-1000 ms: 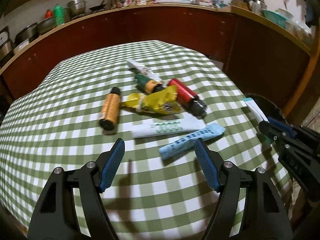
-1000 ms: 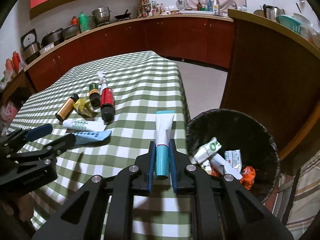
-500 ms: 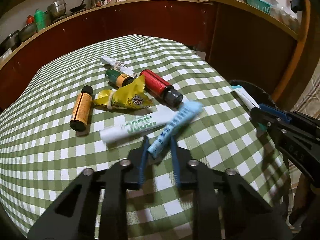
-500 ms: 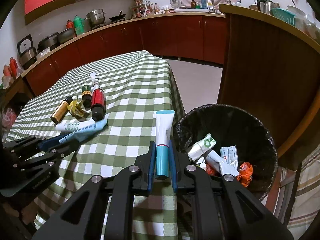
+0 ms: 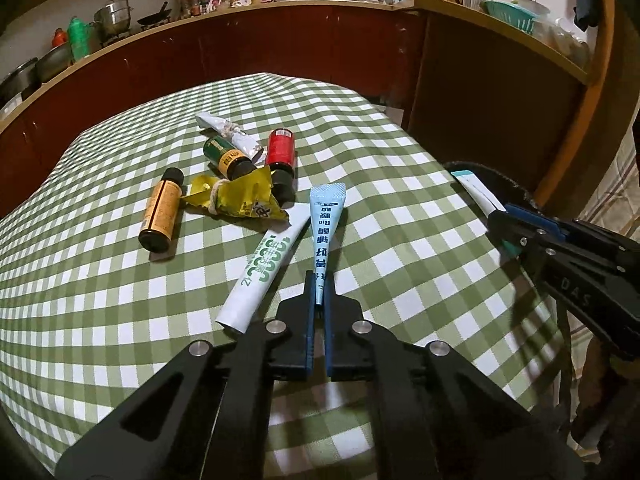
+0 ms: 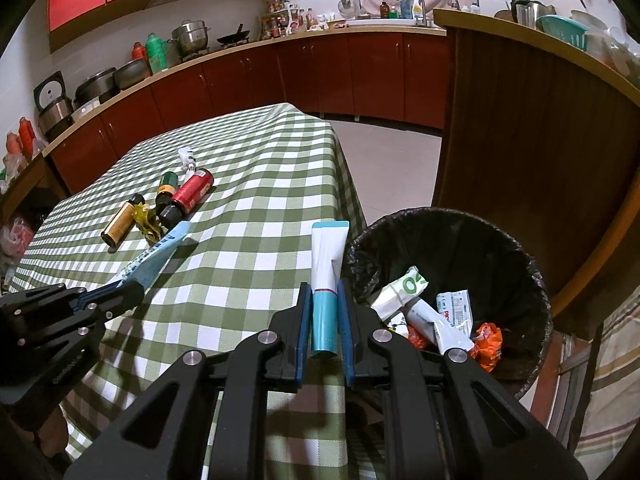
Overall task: Collect trash
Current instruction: 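Carry the teal-capped tube and blue tube over the black trash bin, then open both tools to drop the two tubes into the bin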
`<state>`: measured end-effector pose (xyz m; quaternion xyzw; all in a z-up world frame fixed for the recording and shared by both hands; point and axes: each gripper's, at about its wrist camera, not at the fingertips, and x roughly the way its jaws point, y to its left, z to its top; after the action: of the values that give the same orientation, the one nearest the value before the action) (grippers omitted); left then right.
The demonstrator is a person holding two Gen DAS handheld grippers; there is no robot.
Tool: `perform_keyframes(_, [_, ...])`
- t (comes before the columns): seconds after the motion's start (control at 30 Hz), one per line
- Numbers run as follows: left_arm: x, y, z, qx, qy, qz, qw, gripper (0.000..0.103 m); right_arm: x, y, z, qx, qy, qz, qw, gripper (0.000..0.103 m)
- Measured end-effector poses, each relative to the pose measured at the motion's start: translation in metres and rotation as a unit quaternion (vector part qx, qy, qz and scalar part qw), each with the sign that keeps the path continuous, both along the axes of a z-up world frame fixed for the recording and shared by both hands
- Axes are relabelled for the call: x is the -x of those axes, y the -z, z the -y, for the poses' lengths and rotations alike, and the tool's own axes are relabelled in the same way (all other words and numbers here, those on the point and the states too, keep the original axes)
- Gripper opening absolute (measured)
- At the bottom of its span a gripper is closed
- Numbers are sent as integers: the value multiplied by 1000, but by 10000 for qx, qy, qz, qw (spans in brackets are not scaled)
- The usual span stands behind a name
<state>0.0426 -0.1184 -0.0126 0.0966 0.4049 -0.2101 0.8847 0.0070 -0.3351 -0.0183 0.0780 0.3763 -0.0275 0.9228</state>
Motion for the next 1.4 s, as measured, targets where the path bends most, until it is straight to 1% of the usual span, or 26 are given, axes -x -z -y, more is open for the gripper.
perform_keyframes(0.2, [10, -15, 9, 107, 56, 163, 9998, 3, 8, -5, 11, 57, 164, 92, 9998, 14])
perform_keyframes(0.47, [15, -22, 51, 172, 353, 302, 9988, 3, 16, -8, 41, 176, 577, 172, 9980, 14])
perform_keyframes(0.73, [13, -18, 97, 178, 597, 333, 9975, 3, 25, -5, 68, 311, 897, 208, 9953, 14])
perform_keyframes(1.13, [7, -9, 139, 36, 745, 357, 9966, 3, 25, 5, 93, 303, 1086, 205, 9934, 14])
perform_keyframes(1.2, [5, -7, 146, -46, 788, 366, 9962, 7, 22, 8, 96, 273, 1073, 174, 9937, 15])
perform_keyframes(1.23, [5, -5, 148, -78, 778, 366, 9963, 8, 21, 10, 98, 243, 1074, 166, 9938, 18])
perform_keyframes(1.27, [3, -4, 149, -69, 765, 340, 9965, 8, 20, 12, 100, 216, 1098, 145, 9936, 24])
perform_keyframes(1.33, [1, -1, 150, -86, 751, 289, 9967, 13, 20, 14, 103, 216, 1157, 133, 9930, 32])
perform_keyframes(1.4, [1, 0, 150, -94, 730, 289, 9969, 28, 20, 15, 103, 231, 1187, 144, 9926, 33])
